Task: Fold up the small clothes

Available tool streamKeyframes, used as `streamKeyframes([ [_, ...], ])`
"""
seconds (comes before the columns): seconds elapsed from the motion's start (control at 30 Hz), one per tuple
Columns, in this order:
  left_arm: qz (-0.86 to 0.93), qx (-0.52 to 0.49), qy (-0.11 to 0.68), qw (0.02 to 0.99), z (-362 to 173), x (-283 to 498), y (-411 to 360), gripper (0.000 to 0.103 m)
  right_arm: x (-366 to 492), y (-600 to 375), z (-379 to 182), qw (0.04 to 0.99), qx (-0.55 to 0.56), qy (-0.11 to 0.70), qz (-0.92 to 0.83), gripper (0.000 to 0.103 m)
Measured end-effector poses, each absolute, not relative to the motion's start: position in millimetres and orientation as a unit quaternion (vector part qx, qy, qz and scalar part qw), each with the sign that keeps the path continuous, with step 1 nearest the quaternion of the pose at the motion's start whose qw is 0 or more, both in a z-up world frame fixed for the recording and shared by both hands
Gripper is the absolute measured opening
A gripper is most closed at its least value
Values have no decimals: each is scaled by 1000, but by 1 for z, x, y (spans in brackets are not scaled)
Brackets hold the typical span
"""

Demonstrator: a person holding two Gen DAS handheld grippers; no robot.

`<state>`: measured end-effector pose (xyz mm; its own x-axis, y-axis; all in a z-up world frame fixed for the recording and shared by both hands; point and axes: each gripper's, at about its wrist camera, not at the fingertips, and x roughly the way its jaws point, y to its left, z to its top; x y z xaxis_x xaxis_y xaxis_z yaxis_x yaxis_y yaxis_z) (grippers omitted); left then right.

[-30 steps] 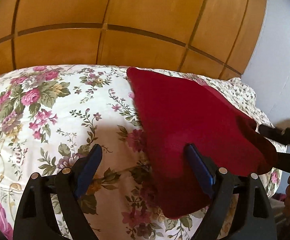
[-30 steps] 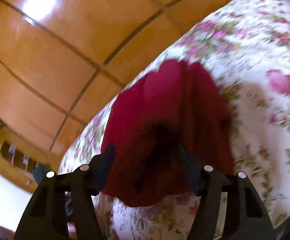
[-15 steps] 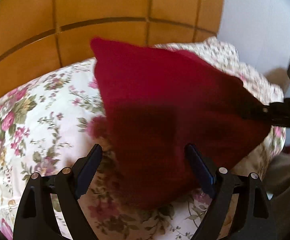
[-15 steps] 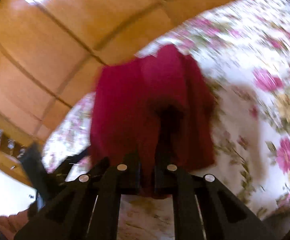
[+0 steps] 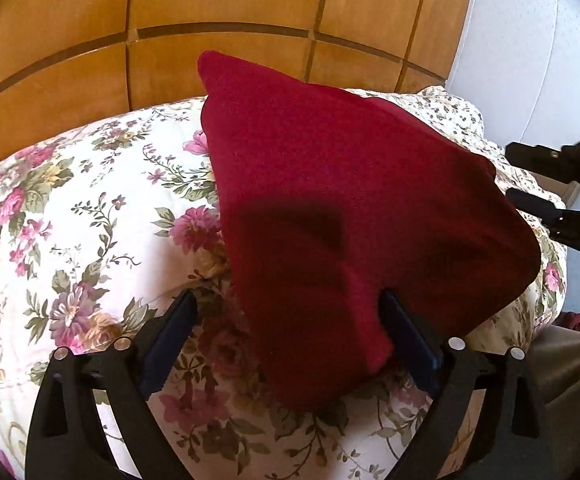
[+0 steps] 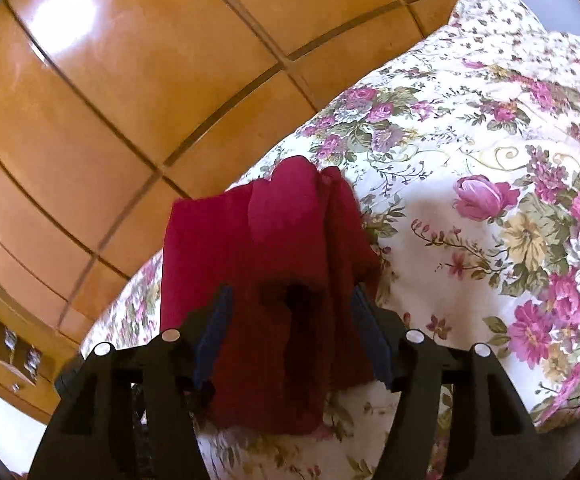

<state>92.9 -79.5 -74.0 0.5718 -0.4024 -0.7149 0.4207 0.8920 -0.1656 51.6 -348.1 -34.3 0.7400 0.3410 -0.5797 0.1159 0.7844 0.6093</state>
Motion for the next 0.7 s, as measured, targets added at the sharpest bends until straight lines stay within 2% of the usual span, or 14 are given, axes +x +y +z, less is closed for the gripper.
streamKeyframes([
  [0.17, -230, 16, 389, 892, -70, 90, -83, 93, 86, -343, -51, 851, 342, 393, 62, 61],
  [0.2, -231, 20, 383, 894, -69, 89, -84, 93, 93, -342, -53, 850, 337, 400, 63, 53],
  [0.23, -232, 24, 380, 895, -69, 89, -86, 93, 100, -339, -53, 852, 325, 406, 66, 39],
  [0.33, -232, 29, 382, 894, -71, 91, -91, 93, 116, -325, -40, 878, 244, 406, 71, 23],
  [0.43, -231, 10, 396, 889, -76, 99, -89, 98, 121, -319, -29, 902, 179, 387, 61, 22],
  [0.53, -234, -8, 414, 880, -82, 106, -88, 99, 131, -325, -50, 888, 192, 415, 44, 23],
  [0.63, -232, -5, 408, 883, -81, 103, -88, 100, 131, -332, -65, 880, 239, 409, 42, 32],
  [0.7, -230, -8, 408, 884, -80, 101, -86, 99, 130, -327, -62, 886, 223, 405, 38, 38],
])
